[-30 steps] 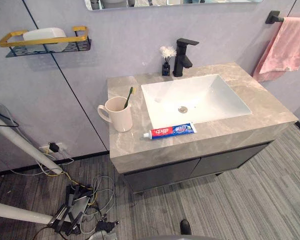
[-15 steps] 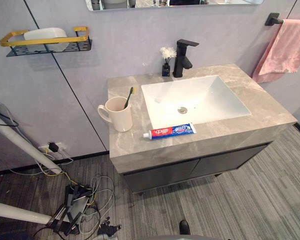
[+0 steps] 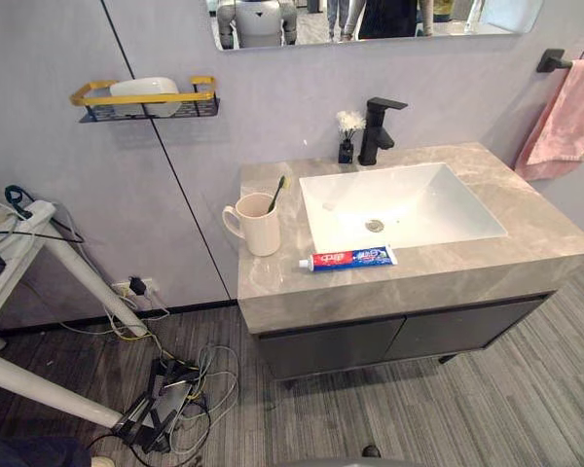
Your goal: Organize washtable
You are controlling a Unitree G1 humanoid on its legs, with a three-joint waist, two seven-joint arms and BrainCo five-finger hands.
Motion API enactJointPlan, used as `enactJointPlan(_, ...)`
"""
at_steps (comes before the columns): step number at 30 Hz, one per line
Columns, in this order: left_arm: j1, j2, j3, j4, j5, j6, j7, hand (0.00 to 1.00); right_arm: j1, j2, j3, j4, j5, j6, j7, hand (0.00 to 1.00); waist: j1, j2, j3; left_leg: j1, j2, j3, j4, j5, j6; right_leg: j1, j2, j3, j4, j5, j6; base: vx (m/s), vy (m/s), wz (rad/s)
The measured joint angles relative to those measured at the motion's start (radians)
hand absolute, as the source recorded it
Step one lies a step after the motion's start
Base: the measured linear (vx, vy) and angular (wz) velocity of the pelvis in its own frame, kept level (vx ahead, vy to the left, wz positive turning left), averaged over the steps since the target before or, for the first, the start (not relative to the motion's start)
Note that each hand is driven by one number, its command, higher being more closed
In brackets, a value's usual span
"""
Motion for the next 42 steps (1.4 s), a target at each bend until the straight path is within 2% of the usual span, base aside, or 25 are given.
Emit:
enactJointPlan(9,-0.007,-0.012,0.030,0.007,-0.005,0.000,-0.002,0.00,0.018,0.006,-0.002,-0.002,0.018,0.000,0.000,0.00,-0.002,0.014,0.005,0.014,0.027,0.007,-0.044,-0.001,-0.019,-0.019,0.046,0.013,0.000,0.003,-0.023,-0.03,-0.059,-0.20)
enactJointPlan(11,-0.011,-0.019,0.083,0.005,-0.008,0.001,-0.001,0.00,0.025,0.008,-0.012,-0.002,0.018,0.001,0.000,0.00,-0.003,0.016,0.004,0.017,0.037,0.001,-0.046,0.009,-0.023,-0.019,0.053,0.011,0.000,0.000,-0.027,0.07,-0.034,0.02)
enactJointPlan(14,-0.010,-0.012,0.257,-0.040,-0.062,0.005,0.017,0.00,0.025,0.013,-0.045,-0.002,0.017,0.000,0.002,0.00,0.000,0.019,0.002,0.027,0.048,-0.025,-0.048,0.018,-0.035,-0.019,0.064,0.003,0.000,-0.007,-0.035,0.07,-0.026,0.05)
enactJointPlan(16,-0.010,0.024,0.395,-0.097,-0.100,0.007,0.039,0.00,0.024,0.015,-0.048,-0.004,0.017,0.000,0.002,0.00,0.002,0.025,-0.001,0.021,0.050,-0.051,-0.047,0.023,-0.041,-0.019,0.067,0.000,0.000,-0.014,-0.042,0.04,-0.026,0.03)
enactJointPlan(19,-0.013,0.105,0.541,-0.290,-0.179,0.002,0.135,0.00,0.025,0.025,-0.049,-0.004,0.017,-0.001,0.003,0.00,0.006,0.016,0.003,0.008,0.042,-0.073,-0.047,0.048,-0.040,-0.020,0.064,-0.014,0.000,-0.016,-0.044,0.02,-0.034,0.13)
enactJointPlan(20,-0.009,0.114,0.551,-0.349,-0.185,-0.002,0.164,0.00,0.025,0.027,-0.049,-0.005,0.017,-0.001,0.002,0.00,0.008,0.015,0.003,0.007,0.042,-0.073,-0.047,0.049,-0.039,-0.020,0.064,-0.015,0.000,-0.016,-0.044,-0.02,-0.015,0.09)
enactJointPlan(22,-0.007,0.117,0.557,-0.615,-0.178,-0.022,0.274,0.00,0.030,0.034,-0.047,-0.033,0.017,-0.003,0.001,0.00,0.033,0.019,0.002,-0.005,0.041,-0.076,-0.048,0.050,-0.039,-0.022,0.061,-0.022,0.000,-0.017,-0.048,-0.04,0.004,0.09)
enactJointPlan(24,-0.010,0.099,0.556,-0.817,-0.150,-0.023,0.334,0.00,0.032,0.045,-0.045,-0.053,0.017,-0.008,-0.001,0.00,0.041,0.018,-0.007,-0.011,0.036,-0.077,-0.052,0.058,-0.027,-0.037,0.054,-0.033,0.000,-0.017,-0.048,-0.03,0.011,0.17)
enactJointPlan(25,-0.013,0.079,0.548,-0.977,-0.107,-0.026,0.376,0.00,0.040,0.050,-0.038,-0.071,0.017,-0.011,-0.002,0.00,0.053,0.018,-0.015,-0.017,0.031,-0.079,-0.058,0.068,-0.026,-0.037,0.047,-0.041,0.001,-0.017,-0.048,-0.03,0.011,0.21)
enactJointPlan(27,-0.014,0.045,0.508,-1.217,0.014,-0.030,0.444,0.00,0.050,0.049,-0.027,-0.081,0.016,-0.012,-0.002,0.00,0.059,0.024,-0.025,-0.012,0.026,-0.084,-0.060,0.077,-0.028,-0.033,0.038,-0.049,0.001,-0.017,-0.047,-0.04,0.016,0.16)
enactJointPlan(30,-0.016,0.013,0.427,-1.469,0.120,-0.035,0.472,0.00,0.056,0.058,-0.020,-0.120,0.015,-0.010,-0.001,0.00,0.059,0.026,-0.034,-0.008,0.027,-0.083,-0.060,0.079,-0.023,-0.021,0.036,-0.062,0.000,-0.018,-0.045,-0.06,0.005,0.15)
enactJointPlan(33,-0.063,0.015,0.290,-1.664,0.197,-0.046,0.471,0.00,0.066,0.057,-0.016,-0.161,0.014,-0.010,0.001,0.00,0.059,0.038,-0.035,-0.021,0.039,-0.072,-0.059,0.057,0.010,-0.017,0.045,-0.081,0.000,-0.017,-0.047,-0.09,-0.007,0.13)
enactJointPlan(35,-0.097,0.031,0.180,-1.756,0.237,-0.059,0.465,0.00,0.065,0.058,-0.012,-0.177,0.014,-0.008,0.001,0.00,0.059,0.042,-0.038,-0.037,0.040,-0.071,-0.041,0.046,0.026,-0.015,0.042,-0.095,0.000,-0.015,-0.049,-0.09,-0.012,0.03)
enactJointPlan(37,-0.132,0.075,0.033,-1.823,0.269,-0.084,0.434,0.00,0.065,0.058,0.001,-0.187,0.014,-0.008,0.002,0.00,0.057,0.043,-0.038,-0.038,0.039,-0.072,-0.035,0.045,0.026,-0.014,0.040,-0.097,0.000,0.000,-0.059,-0.07,0.002,-0.02)
enactJointPlan(39,-0.199,0.122,-0.116,-1.833,0.281,-0.105,0.377,0.00,0.066,0.053,0.005,-0.186,0.015,-0.007,0.009,0.00,0.054,0.046,-0.039,-0.039,0.038,-0.075,-0.039,0.048,0.024,-0.017,0.038,-0.099,0.001,0.013,-0.059,-0.05,0.003,0.00)
enactJointPlan(42,-0.286,0.164,-0.285,-1.818,0.280,-0.115,0.313,0.00,0.063,0.038,0.029,-0.173,0.018,0.000,0.023,0.00,0.051,0.045,-0.038,-0.039,0.034,-0.084,-0.040,0.056,0.011,-0.017,0.036,-0.098,0.001,0.025,-0.059,-0.04,0.013,0.01)
